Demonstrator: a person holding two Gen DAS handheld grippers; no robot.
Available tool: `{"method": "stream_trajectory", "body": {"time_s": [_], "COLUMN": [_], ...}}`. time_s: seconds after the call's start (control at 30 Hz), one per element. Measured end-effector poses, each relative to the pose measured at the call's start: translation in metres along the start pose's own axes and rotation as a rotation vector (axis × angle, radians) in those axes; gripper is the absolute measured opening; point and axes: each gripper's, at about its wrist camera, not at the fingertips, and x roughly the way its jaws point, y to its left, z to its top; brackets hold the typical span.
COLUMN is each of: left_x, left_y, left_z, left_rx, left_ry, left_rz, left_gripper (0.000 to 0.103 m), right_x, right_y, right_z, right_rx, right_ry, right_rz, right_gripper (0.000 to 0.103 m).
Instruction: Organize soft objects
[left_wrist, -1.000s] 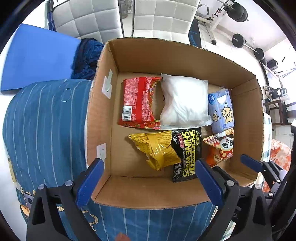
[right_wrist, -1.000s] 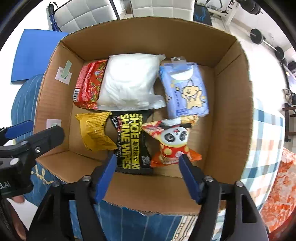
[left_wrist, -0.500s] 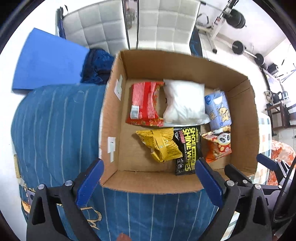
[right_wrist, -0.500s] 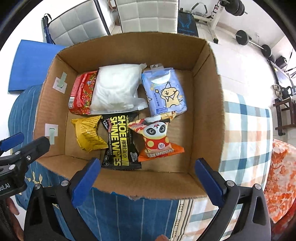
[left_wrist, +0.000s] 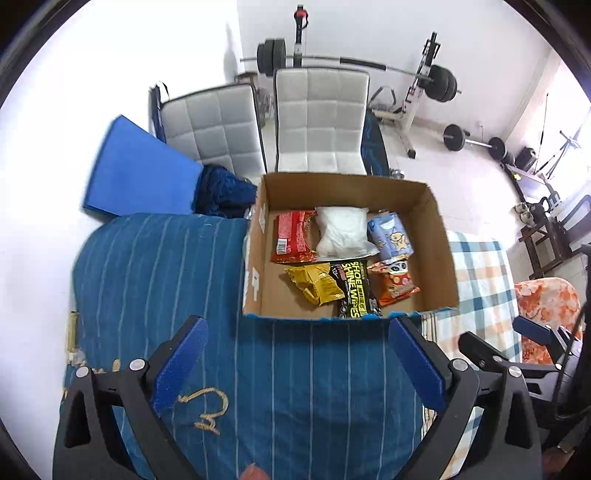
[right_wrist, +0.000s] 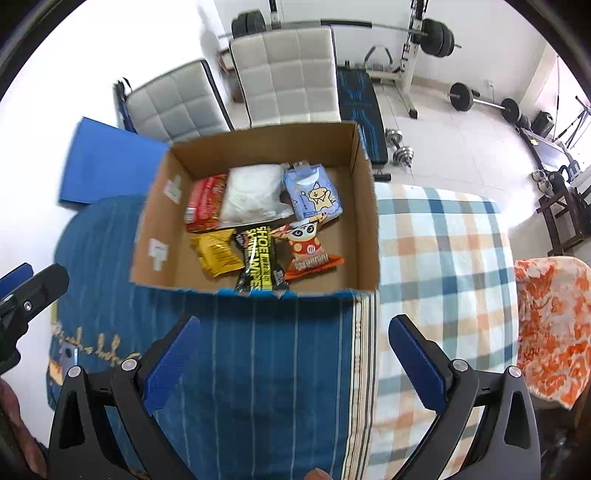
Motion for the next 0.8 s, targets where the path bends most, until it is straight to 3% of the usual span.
{"method": "stream_trajectory", "body": {"time_s": [0.17, 0.43, 0.8], "left_x": [-0.053, -0.112, -0.167], "left_y": [-0.005, -0.011, -0.020], "left_z": [-0.028, -0.062, -0.099], "left_rx": [0.022, 0.015, 0.028], "left_ry": [-0.066, -0.108, -0.130], "left_rz": [0.021, -0.035, -0.077], "left_gripper": [0.101, 0.101, 0.101], "right_x": [-0.061, -0.138, -0.202], "right_y": [-0.002, -0.005, -0.009], "right_z": [-0.039, -0.083, -0.138], "right_rx": [0.012, 0.033, 0.064], "right_ry": [-0.064, -0.131, -0.124], "right_rz": [0.030, 0.067, 0.108], "right_gripper": [0.103, 0.103, 0.103]}}
